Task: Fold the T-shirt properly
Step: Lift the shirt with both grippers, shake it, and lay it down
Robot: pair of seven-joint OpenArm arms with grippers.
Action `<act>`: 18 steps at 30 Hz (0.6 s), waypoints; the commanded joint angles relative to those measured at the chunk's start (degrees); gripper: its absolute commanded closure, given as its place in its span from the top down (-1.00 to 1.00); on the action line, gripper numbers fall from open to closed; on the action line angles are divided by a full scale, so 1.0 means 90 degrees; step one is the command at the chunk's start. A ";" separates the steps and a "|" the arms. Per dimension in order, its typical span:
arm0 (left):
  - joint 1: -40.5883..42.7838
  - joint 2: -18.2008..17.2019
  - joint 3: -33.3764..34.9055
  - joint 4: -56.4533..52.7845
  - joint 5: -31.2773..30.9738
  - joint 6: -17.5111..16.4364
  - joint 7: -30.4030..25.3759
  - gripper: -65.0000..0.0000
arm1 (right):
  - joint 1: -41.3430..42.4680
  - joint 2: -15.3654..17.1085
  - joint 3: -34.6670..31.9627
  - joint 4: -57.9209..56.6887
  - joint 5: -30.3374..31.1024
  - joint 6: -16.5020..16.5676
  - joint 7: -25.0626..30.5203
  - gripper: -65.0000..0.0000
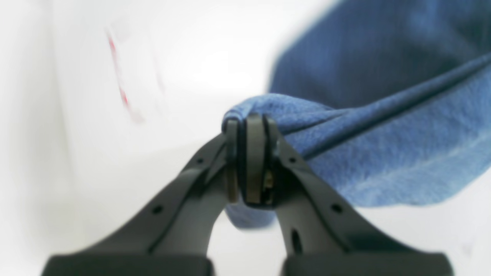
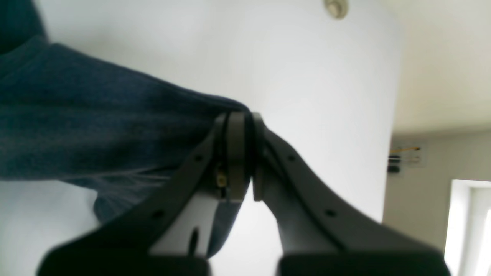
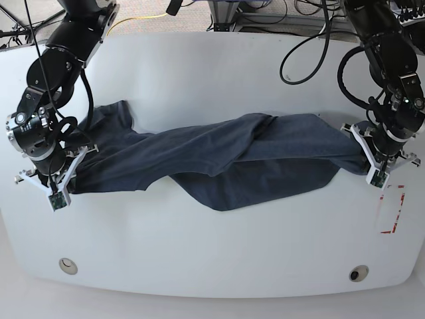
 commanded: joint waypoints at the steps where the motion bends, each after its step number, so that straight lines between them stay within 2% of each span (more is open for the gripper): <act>1: -0.0532 -0.0105 -0.0037 0.0126 0.0057 0.0042 0.0209 -1.00 | 0.0442 0.0111 0.0017 0.0129 -0.0024 -0.0013 0.0047 -1.00; 8: -0.2241 -0.0105 -0.0037 0.0107 0.0067 0.0042 0.1030 -1.00 | 0.1819 0.0492 -0.0208 0.0090 -0.0024 -0.0013 -0.0422 -1.00; 9: -0.2573 -0.0115 -0.0037 0.0097 0.0067 0.0042 0.1117 -1.00 | 0.2034 0.0638 -0.0335 -0.0007 -0.0024 -0.0013 -0.0441 -1.00; 13: -0.3433 -0.0154 -0.0037 0.0087 0.0077 0.0042 0.1215 -1.00 | 0.2942 0.0990 -0.0677 -0.0535 -0.0024 -0.0013 -0.0461 -1.00; 16: -0.4048 -0.0447 -0.0037 0.0077 0.0077 0.0042 0.1430 -1.00 | 0.3587 0.1234 -0.0706 -0.0887 -0.0024 -0.0013 -0.0461 -1.00; 18: -0.4400 -0.0496 -0.0037 0.0009 0.0077 0.0042 0.1450 -1.00 | 0.4036 0.1342 -0.0706 -0.1209 -0.0005 -0.0013 -0.0461 -1.00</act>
